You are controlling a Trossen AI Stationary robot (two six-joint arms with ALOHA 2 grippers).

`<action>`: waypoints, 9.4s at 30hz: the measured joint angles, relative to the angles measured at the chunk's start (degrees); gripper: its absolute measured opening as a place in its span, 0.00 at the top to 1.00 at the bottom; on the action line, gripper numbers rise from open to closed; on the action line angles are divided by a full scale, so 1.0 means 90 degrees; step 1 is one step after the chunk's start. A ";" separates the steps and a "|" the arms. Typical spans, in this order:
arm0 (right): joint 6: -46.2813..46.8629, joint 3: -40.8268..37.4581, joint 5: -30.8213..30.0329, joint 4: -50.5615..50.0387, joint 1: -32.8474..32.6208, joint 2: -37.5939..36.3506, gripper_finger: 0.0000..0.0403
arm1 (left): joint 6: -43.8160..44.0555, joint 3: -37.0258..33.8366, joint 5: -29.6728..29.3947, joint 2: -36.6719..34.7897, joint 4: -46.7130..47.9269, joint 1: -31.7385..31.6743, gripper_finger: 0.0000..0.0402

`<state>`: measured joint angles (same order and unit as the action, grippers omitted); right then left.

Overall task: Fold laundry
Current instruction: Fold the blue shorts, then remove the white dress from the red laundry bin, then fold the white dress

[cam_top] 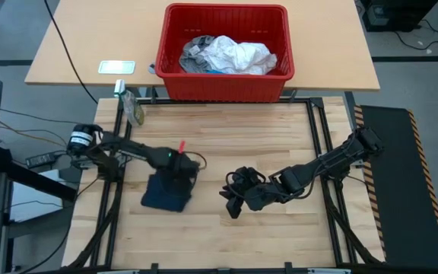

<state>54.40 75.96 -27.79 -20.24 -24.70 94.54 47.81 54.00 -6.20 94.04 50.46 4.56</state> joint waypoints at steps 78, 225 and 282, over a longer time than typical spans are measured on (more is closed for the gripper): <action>-0.5067 0.1137 0.3241 0.1507 0.8786 0.0414 0.51 | -0.5108 0.4016 0.1584 -0.0292 -0.3112 -0.5875 0.71; -0.4169 0.5614 0.1309 -0.6474 0.1658 -0.0838 0.95 | -0.4435 0.6875 0.0707 0.0247 -0.0364 0.0140 1.00; -0.1724 0.0515 0.3899 -0.2459 0.1042 -0.0626 0.96 | -0.0149 0.6868 -0.0822 0.1059 0.3133 0.3002 1.00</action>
<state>38.89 80.60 7.30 -42.37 -15.32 88.91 46.47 115.81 -13.60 103.57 78.66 31.57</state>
